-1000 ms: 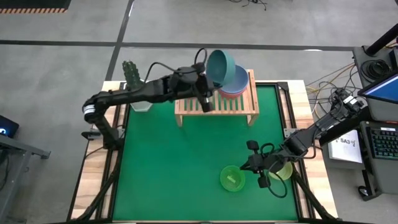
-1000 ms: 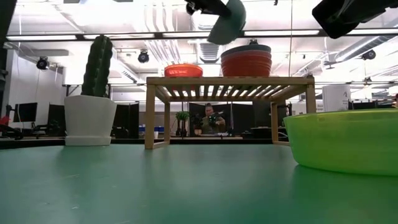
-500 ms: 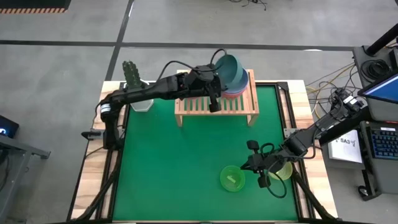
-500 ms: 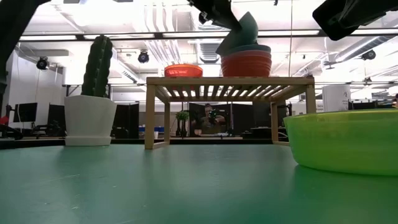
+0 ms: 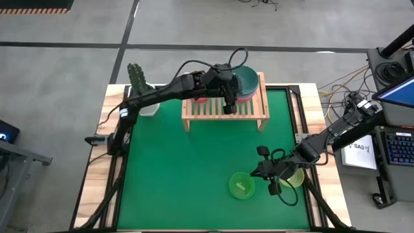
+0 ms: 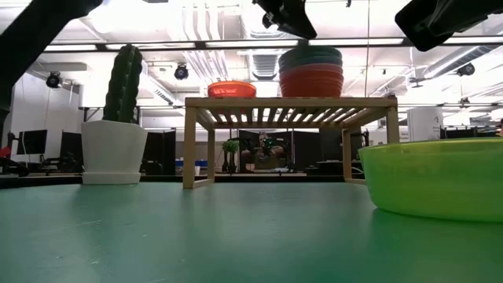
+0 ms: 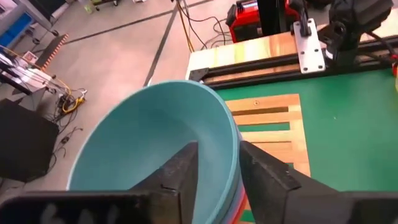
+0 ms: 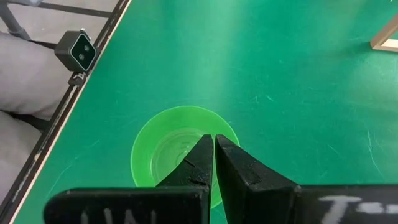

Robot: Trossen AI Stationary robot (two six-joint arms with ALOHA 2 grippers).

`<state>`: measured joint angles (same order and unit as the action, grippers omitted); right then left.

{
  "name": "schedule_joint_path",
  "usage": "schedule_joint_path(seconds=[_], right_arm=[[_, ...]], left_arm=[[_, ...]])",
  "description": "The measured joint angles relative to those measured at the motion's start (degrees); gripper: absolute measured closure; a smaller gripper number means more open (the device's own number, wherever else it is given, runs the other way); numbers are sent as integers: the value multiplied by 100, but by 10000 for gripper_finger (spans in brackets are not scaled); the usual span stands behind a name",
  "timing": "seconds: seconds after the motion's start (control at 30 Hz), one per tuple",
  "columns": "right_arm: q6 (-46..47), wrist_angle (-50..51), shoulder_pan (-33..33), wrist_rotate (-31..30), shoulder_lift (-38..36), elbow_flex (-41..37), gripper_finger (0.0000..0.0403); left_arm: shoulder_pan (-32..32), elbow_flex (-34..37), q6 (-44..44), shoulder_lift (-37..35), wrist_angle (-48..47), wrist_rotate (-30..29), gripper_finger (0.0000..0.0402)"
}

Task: Place and stack bowls onto a shelf
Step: Stack the dark green bowl on top of the blue bowl on the shelf

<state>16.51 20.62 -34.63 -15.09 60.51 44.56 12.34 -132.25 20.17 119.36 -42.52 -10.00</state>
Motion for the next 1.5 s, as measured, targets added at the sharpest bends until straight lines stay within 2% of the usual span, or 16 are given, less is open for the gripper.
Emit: schedule_joint_path(seconds=[0.13, 0.43, 0.63, 0.97, 1.1, 1.5], right_arm=[[1, -17, 0, 0, 0, 0, 394], [86, -55, 0, -6, 2, 0, 394], [87, -85, 0, -9, 2, 0, 394], [28, -209, 0, -11, 2, 0, 394], [12, -212, 0, -15, 2, 0, 394], [-4, -214, 0, -17, 2, 0, 394]], left_arm=[[-21, -279, -89, -4, -218, -1, 285], [34, -133, -216, -121, -834, -12, 288], [124, 115, -268, -106, -745, -423, 303], [46, 162, -242, -161, -683, -444, 315], [32, 160, -209, -222, -311, -444, 315], [106, 370, -367, -100, -409, -461, 316]])
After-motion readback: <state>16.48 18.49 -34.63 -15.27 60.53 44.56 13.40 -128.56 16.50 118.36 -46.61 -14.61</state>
